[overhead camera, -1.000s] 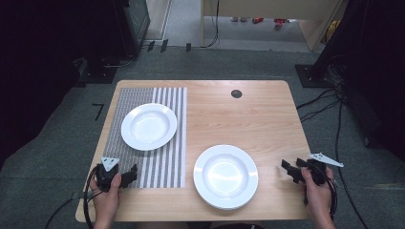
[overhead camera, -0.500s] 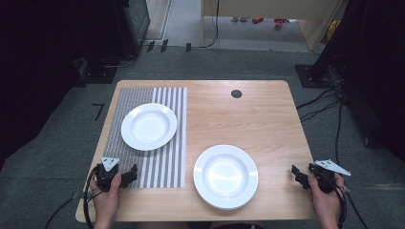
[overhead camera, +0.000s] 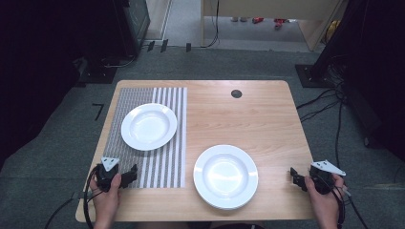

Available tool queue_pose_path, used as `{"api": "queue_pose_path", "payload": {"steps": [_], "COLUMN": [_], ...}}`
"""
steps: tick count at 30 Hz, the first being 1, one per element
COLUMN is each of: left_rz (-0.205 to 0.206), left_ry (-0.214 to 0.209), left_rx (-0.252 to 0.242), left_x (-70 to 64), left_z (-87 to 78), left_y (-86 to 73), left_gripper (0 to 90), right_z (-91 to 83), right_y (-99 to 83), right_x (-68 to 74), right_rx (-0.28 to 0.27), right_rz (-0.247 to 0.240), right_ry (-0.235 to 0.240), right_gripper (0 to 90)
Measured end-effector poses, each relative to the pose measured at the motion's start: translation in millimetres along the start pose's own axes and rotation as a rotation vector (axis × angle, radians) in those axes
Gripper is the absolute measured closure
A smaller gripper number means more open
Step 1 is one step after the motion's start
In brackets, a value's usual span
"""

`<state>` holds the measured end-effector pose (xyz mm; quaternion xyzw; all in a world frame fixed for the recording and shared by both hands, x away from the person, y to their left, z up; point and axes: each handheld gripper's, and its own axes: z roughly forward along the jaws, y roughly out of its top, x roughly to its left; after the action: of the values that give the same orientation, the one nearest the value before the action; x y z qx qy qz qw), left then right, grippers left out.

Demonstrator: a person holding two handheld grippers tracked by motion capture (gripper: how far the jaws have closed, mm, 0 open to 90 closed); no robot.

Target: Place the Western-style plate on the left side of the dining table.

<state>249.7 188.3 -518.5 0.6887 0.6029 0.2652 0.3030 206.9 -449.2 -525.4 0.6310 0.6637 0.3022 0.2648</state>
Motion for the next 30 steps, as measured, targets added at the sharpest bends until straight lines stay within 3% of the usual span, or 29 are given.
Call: {"api": "queue_pose_path", "payload": {"steps": [4,8,30], "left_rz": [0.0,0.0,0.0], "left_ry": [0.0,0.0,0.0], "left_rx": [0.0,0.0,0.0], "left_x": [0.0,0.0,-0.1], "left_z": [0.0,0.1,0.2], "left_y": [0.0,0.0,0.1], "left_gripper": [14.0,14.0,13.8], "right_z": [1.0,3.8,4.5], "right_y": [0.6,1.7,1.9], "right_x": [0.6,2.6,3.0], "right_rx": [0.008,0.036,0.042], "right_rz": [-0.01,-0.04,-0.047], "right_ry": [0.008,0.038,0.046], "right_gripper": [12.7,0.4,0.0]}}
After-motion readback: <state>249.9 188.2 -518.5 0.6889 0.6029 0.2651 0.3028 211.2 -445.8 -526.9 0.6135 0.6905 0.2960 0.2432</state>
